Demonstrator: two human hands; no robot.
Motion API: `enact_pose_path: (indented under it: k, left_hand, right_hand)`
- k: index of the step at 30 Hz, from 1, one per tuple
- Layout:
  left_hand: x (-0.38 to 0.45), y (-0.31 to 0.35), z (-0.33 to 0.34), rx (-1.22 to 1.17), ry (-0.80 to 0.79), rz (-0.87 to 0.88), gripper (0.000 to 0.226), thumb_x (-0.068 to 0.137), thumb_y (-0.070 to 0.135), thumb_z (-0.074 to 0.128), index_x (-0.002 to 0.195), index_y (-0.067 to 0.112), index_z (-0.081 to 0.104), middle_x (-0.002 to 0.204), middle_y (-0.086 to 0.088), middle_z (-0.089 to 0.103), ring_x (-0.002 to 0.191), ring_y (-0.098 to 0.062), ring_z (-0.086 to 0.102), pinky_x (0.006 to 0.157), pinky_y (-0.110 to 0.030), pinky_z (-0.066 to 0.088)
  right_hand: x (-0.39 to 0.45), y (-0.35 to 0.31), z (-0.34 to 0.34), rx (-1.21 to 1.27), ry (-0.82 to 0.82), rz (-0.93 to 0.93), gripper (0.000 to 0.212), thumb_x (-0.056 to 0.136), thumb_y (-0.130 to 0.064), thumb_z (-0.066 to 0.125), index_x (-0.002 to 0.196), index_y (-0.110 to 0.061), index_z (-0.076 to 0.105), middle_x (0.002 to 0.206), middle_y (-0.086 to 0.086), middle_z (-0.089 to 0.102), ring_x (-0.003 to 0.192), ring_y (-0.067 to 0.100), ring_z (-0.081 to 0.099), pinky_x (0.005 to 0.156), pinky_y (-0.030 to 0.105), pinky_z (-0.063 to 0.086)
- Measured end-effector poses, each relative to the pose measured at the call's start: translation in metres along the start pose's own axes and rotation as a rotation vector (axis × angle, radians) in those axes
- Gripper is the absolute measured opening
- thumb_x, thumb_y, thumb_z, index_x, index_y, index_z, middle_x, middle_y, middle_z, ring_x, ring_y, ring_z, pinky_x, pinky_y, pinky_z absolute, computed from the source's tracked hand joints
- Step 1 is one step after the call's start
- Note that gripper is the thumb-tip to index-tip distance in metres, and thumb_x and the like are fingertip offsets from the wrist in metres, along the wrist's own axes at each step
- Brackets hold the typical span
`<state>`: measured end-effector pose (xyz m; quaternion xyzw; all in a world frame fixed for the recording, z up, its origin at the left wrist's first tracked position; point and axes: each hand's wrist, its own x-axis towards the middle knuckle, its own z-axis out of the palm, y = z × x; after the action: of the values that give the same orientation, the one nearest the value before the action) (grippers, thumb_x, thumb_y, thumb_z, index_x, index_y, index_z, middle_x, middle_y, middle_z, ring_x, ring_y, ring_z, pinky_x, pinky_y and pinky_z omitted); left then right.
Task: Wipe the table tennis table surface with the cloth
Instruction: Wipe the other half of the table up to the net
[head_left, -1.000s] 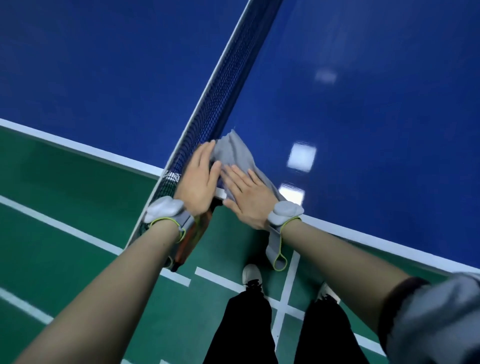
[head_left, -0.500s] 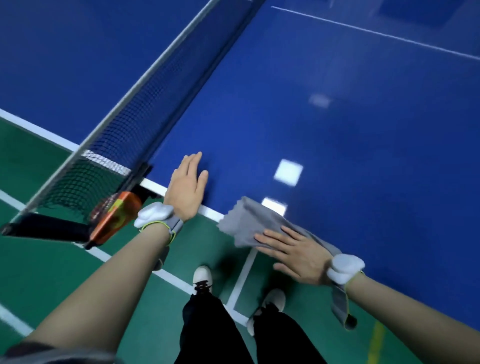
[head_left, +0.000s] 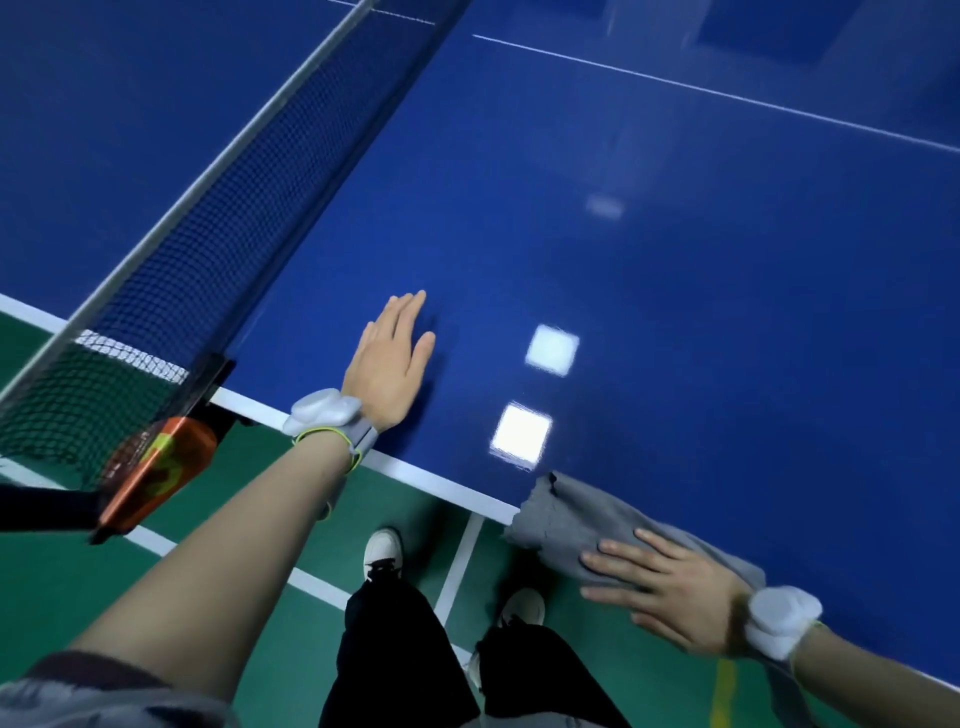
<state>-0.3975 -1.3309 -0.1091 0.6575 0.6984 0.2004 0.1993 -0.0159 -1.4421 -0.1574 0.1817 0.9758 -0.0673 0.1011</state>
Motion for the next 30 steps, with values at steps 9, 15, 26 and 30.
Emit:
enact_pose_path:
  k: [9,15,26,30]
  left_hand:
    - [0.004,-0.098,-0.054,0.017,-0.006,-0.086,0.051,0.099,0.035,0.025,0.147,0.018,0.018,0.154,0.0,0.021,0.144,-0.014,0.009,0.117,-0.037,0.008]
    - [0.021,-0.144,-0.083,-0.018,-0.004,-0.033,0.05,0.1,0.031,0.029,0.146,0.014,0.021,0.153,-0.003,0.023,0.143,-0.015,0.012,0.117,-0.04,0.012]
    - [0.025,-0.159,-0.097,-0.001,-0.083,0.019,0.05,0.1,0.03,0.03,0.147,0.018,0.019,0.154,0.001,0.021,0.144,-0.012,0.009,0.116,-0.035,0.006]
    - [0.03,-0.142,-0.09,0.003,-0.079,0.033,0.049,0.099,0.029,0.031,0.146,0.017,0.021,0.154,0.0,0.023,0.144,-0.013,0.011,0.117,-0.037,0.008]
  right_hand:
    - [0.198,-0.018,-0.038,0.092,0.046,-0.132,0.049,0.1,-0.039,0.031,0.148,-0.034,0.023,0.157,-0.005,0.015,0.146,0.015,0.009,0.117,0.04,0.003]
    - [0.363,-0.027,-0.071,0.099,0.077,-0.157,0.049,0.098,-0.042,0.024,0.144,-0.028,0.036,0.15,-0.002,0.036,0.141,0.018,0.025,0.115,0.041,0.012]
    - [0.331,0.004,-0.069,0.254,0.135,0.382,0.059,0.099,-0.051,0.012,0.15,-0.021,0.014,0.153,-0.008,0.02,0.141,0.015,0.021,0.112,0.035,0.003]
    - [0.209,0.036,-0.051,0.335,0.137,0.809,0.063,0.092,-0.058,-0.001,0.146,-0.024,0.001,0.153,-0.008,0.006,0.143,0.01,0.007,0.115,0.031,-0.004]
